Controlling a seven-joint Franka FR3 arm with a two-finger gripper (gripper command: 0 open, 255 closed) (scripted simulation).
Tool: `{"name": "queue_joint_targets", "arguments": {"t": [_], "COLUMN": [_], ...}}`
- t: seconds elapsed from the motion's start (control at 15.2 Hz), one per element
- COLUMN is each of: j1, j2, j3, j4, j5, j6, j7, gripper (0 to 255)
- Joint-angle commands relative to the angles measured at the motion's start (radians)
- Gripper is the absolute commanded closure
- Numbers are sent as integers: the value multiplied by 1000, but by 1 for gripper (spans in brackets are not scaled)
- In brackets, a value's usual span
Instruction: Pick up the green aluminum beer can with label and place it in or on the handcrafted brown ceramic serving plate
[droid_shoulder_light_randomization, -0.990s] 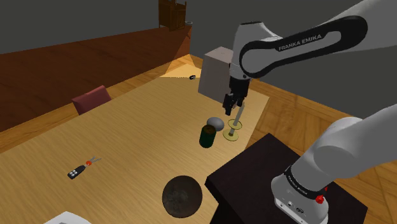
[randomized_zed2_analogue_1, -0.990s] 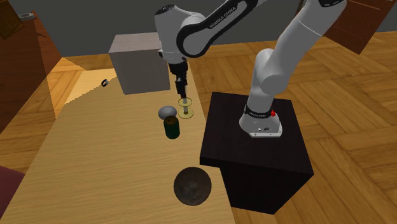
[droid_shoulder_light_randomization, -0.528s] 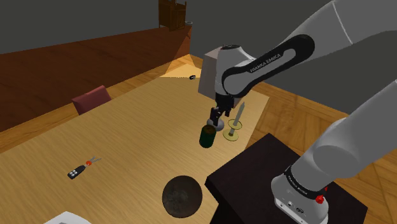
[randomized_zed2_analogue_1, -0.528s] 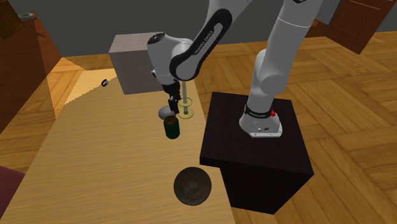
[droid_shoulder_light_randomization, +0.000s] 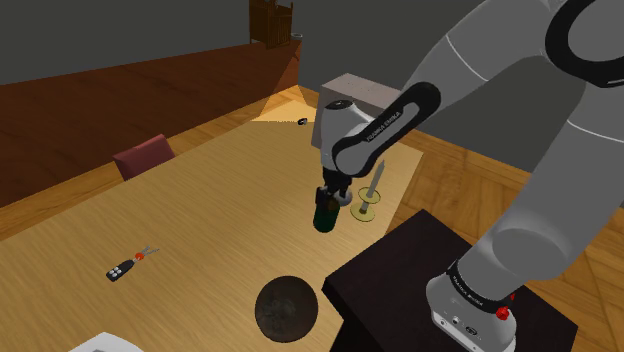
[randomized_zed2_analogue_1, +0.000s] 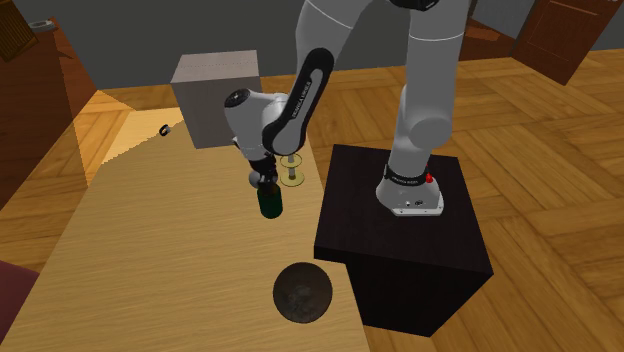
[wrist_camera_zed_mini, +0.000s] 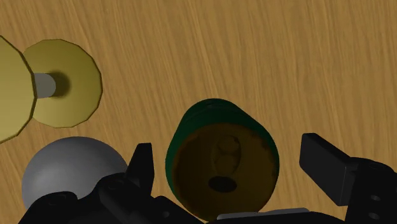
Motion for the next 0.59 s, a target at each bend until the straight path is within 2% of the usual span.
{"name": "queue_joint_targets", "arguments": {"t": [0.0,0.26,0.53], "j1": [1,6,6], "j2": [30,90,90], "j3": [-6,-21,-21], "j4": [-1,-7,-7], "j5": [-17,-52,-52], "j6": [31,94,94], "j7": [12,37,37], "gripper": [0,0,0]}}
